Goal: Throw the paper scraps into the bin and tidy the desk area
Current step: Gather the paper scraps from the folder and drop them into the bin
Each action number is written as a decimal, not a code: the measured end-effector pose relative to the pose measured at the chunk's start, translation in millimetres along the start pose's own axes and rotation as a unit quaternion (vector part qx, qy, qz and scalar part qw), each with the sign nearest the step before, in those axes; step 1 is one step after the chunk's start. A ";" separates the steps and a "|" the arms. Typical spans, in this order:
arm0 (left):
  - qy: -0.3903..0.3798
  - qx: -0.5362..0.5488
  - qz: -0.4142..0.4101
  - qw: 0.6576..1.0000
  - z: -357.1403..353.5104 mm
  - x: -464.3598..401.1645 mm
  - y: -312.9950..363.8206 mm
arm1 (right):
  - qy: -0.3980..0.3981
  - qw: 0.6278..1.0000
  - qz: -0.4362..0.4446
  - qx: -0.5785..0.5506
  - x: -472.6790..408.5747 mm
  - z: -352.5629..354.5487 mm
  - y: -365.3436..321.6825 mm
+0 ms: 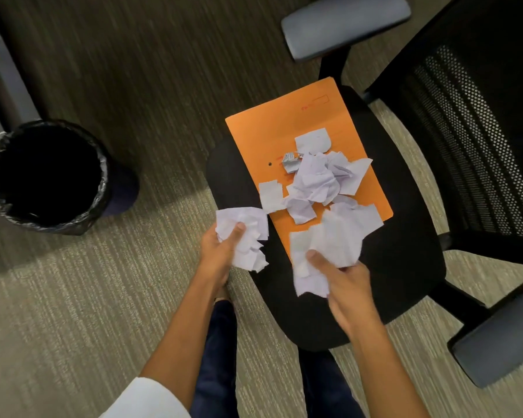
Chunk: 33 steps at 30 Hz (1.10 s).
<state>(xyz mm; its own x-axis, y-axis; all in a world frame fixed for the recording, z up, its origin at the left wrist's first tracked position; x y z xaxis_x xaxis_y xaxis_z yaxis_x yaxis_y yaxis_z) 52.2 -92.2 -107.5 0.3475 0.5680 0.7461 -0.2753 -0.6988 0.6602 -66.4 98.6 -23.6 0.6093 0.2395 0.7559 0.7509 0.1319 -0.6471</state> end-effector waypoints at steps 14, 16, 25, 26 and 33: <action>-0.160 0.073 0.049 0.983 -5.0 19.4 2.5 | -0.031 0.884 0.076 0.460 -50.2 -78.6 7.5; -0.115 0.076 0.050 0.989 -2.5 16.7 0.2 | -0.031 0.872 0.102 0.478 -49.1 -81.1 5.9; 0.040 0.141 0.069 0.987 74.6 -5.5 15.5 | -0.039 0.872 0.204 0.444 -52.2 -97.0 -7.1; 0.054 0.145 0.069 0.986 83.5 -7.0 16.5 | -0.051 0.842 0.251 0.475 -53.3 -108.9 -4.7; 0.101 0.108 0.060 0.987 112.8 -12.6 9.8 | -0.090 0.613 0.284 0.732 -87.5 -170.0 35.8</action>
<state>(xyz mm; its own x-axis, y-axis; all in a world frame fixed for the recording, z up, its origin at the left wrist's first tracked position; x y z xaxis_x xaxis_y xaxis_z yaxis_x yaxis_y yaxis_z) 146.2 -155.2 -120.2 0.1319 0.5361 0.8338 -0.0984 -0.8299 0.5492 -49.5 -81.1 -96.0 0.5291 0.7314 0.4303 -0.6822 0.6682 -0.2969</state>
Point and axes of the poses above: each hand's wrist, its own x-axis away from the middle knuckle, its own z-axis out of the back of the hand, y = z × x, the point moved 4 cm from there along -x, towards the middle knuckle, and after that the axes turned 1 degree about y, right-handed, at the moved point
